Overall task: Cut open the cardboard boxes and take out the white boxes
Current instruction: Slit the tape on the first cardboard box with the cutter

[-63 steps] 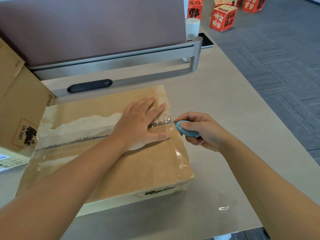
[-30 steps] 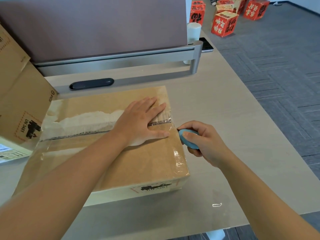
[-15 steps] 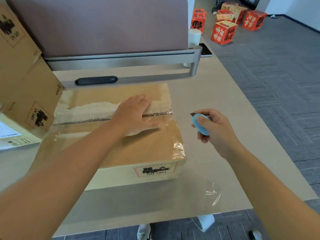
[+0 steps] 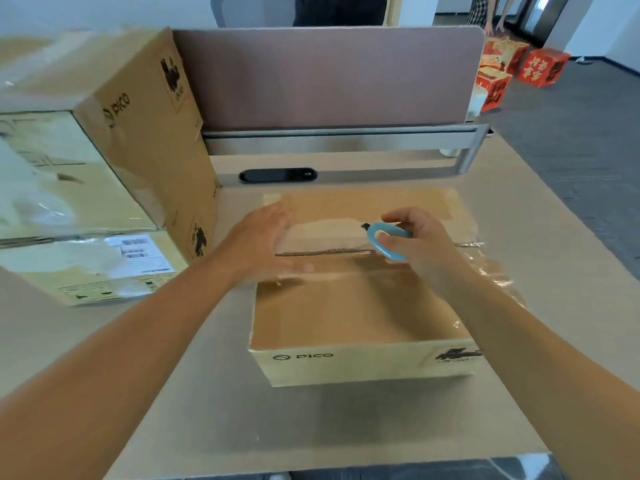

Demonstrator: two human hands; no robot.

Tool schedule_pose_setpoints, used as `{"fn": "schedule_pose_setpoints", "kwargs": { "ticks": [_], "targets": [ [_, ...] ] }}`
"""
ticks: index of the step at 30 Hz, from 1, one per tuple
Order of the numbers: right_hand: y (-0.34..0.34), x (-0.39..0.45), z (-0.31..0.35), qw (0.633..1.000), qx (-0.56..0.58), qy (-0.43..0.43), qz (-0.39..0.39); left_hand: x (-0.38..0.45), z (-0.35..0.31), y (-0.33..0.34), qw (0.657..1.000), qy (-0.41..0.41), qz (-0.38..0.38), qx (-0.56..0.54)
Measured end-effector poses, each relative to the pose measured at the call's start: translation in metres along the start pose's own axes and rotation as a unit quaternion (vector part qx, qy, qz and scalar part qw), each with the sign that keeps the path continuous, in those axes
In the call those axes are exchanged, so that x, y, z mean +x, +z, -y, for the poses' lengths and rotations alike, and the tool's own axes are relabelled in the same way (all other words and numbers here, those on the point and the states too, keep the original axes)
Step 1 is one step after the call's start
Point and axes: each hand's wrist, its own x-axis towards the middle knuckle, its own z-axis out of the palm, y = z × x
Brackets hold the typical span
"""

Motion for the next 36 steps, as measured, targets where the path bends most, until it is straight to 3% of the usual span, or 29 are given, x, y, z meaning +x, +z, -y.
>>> {"fn": "schedule_pose_setpoints", "kwargs": {
  "ticks": [6, 11, 16, 27, 36],
  "targets": [
    [0.070, 0.006, 0.008, 0.999, 0.005, -0.043, -0.011, 0.000, 0.061, -0.002, 0.998, 0.027, 0.046, -0.039],
    [0.098, 0.004, 0.013, 0.991, -0.095, -0.088, 0.009, 0.009, 0.076, 0.000, 0.995, 0.061, 0.061, -0.043],
    [0.105, 0.003, 0.013, 0.972, -0.207, -0.104, 0.033, 0.014, 0.079, 0.003, 0.993, 0.085, 0.073, -0.048],
    [0.111, 0.001, 0.017, 0.933, -0.330, -0.133, 0.046, 0.017, 0.080, 0.005, 0.992, 0.105, 0.055, -0.050],
    [0.113, 0.001, 0.023, 0.920, -0.359, -0.139, 0.078, 0.017, 0.080, 0.004, 0.992, 0.107, 0.055, -0.041]
  ]
}}
